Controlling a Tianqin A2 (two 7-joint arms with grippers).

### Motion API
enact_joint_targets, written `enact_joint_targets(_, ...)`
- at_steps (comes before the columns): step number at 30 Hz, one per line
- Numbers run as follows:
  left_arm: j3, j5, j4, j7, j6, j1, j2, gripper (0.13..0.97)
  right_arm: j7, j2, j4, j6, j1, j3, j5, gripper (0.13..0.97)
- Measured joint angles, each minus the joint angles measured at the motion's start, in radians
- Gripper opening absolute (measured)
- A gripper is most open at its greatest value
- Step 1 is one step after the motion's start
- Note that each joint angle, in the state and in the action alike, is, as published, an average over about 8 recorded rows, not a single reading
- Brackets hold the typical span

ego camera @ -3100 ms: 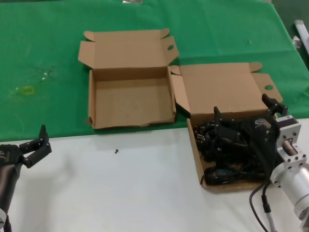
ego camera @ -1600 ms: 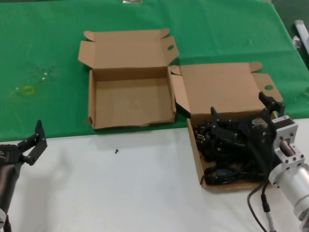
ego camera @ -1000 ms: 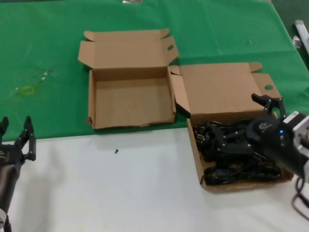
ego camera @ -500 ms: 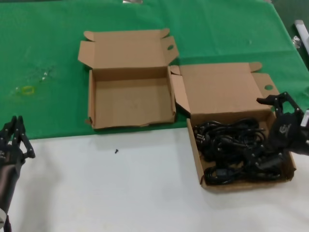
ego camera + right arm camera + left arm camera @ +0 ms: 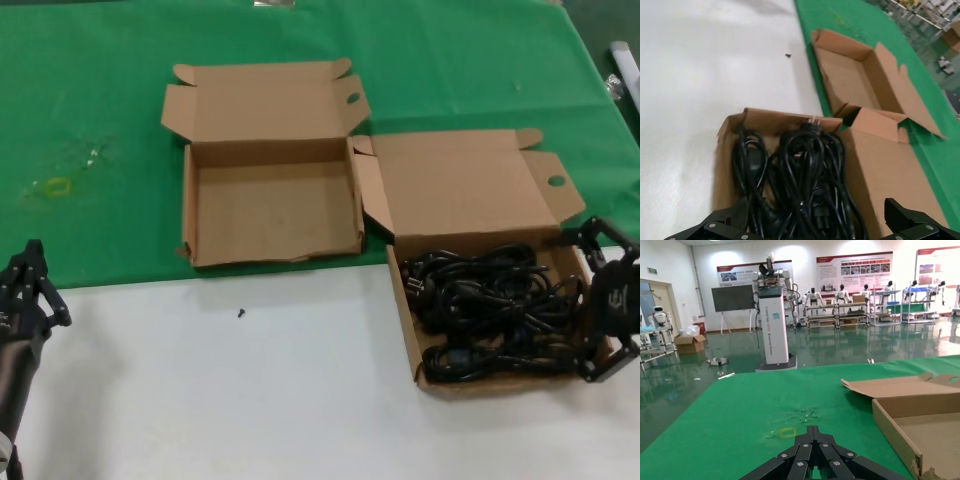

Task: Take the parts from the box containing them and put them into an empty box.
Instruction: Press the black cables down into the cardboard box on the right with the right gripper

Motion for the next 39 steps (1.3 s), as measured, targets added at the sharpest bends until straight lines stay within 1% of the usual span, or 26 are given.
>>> enact_joint_targets(6,0.0,0.0,0.0,0.0,0.0,0.0,0.0,0.143,-0.05,-0.029,-0.045,-0.011,0.032,-0.019,-0.02,0.966)
enact_joint_targets(16,0.0,0.0,0.0,0.0,0.0,0.0,0.0,0.143,-0.081,-0.086,-0.103,0.005,0.093,-0.047,-0.057,0.957)
enact_joint_targets(25,0.0,0.0,0.0,0.0,0.0,0.0,0.0,0.143,-0.093,-0.115,-0.139,0.006,0.116,-0.07,-0.08,0.883)
enact_joint_targets(33,0.0,0.0,0.0,0.0,0.0,0.0,0.0,0.143,-0.132,-0.137,-0.191,0.004,0.145,-0.085,-0.098,0.74)
enact_joint_targets(37,0.0,0.0,0.0,0.0,0.0,0.0,0.0,0.143,-0.143,-0.144,-0.207,0.005,0.156,-0.089,-0.104,0.74)
enact_joint_targets(39,0.0,0.0,0.0,0.0,0.0,0.0,0.0,0.143,-0.146,-0.147,-0.212,0.006,0.159,-0.091,-0.106,0.687)
